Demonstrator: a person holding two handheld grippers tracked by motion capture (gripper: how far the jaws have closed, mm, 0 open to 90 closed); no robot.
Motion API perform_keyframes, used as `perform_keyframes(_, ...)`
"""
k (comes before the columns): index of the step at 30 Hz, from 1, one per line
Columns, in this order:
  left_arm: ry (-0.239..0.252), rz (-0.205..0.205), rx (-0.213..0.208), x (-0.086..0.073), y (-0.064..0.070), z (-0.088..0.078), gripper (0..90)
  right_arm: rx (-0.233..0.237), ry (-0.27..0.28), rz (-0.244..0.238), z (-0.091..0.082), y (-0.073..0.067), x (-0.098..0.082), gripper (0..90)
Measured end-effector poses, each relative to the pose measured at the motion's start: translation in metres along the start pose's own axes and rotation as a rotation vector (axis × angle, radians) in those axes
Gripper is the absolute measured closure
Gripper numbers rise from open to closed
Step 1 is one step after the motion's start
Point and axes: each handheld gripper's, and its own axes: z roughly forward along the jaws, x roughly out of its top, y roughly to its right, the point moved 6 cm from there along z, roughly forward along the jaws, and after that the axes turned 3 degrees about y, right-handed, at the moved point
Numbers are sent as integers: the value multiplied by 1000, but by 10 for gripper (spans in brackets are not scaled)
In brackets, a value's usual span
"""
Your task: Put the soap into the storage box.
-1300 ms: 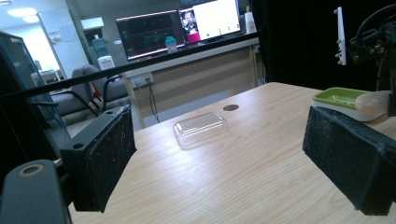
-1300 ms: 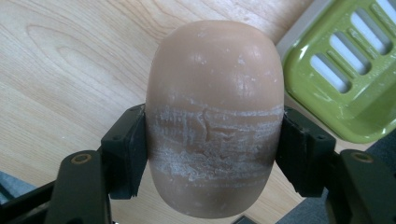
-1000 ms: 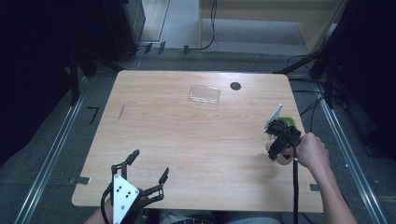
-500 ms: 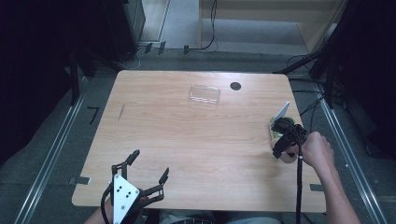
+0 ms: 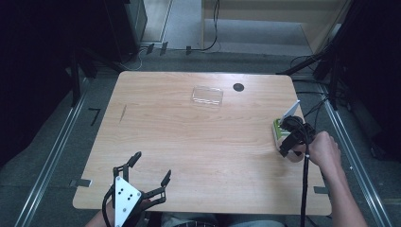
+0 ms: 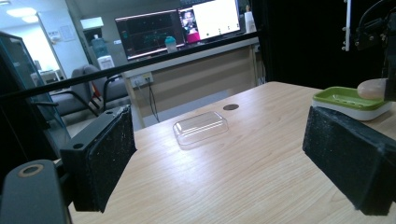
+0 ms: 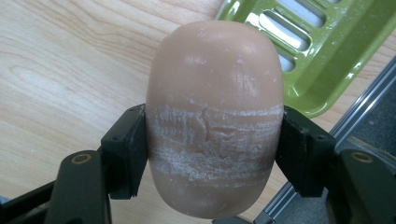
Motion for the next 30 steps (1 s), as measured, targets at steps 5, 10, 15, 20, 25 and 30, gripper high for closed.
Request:
perform_keyframes(5,-1,1,-1,0,0,0,99,-4,-5,13,1,5,0,333)
perform_keyframes(10,-1,1,-2,0,1,0,99,-6,-14,24,2,9,0,334)
perform_keyframes(15,-3,0,0,0,1,1,99,-7,-17,28,3,12,2,334)
perform_keyframes(20,-3,0,0,0,1,1,99,-9,-13,34,1,15,6,334)
perform_keyframes(25,-2,1,-1,0,1,1,99,-4,-6,48,0,18,10,334)
perform_keyframes(30,-2,0,0,0,1,1,99,-1,5,57,-2,23,14,334)
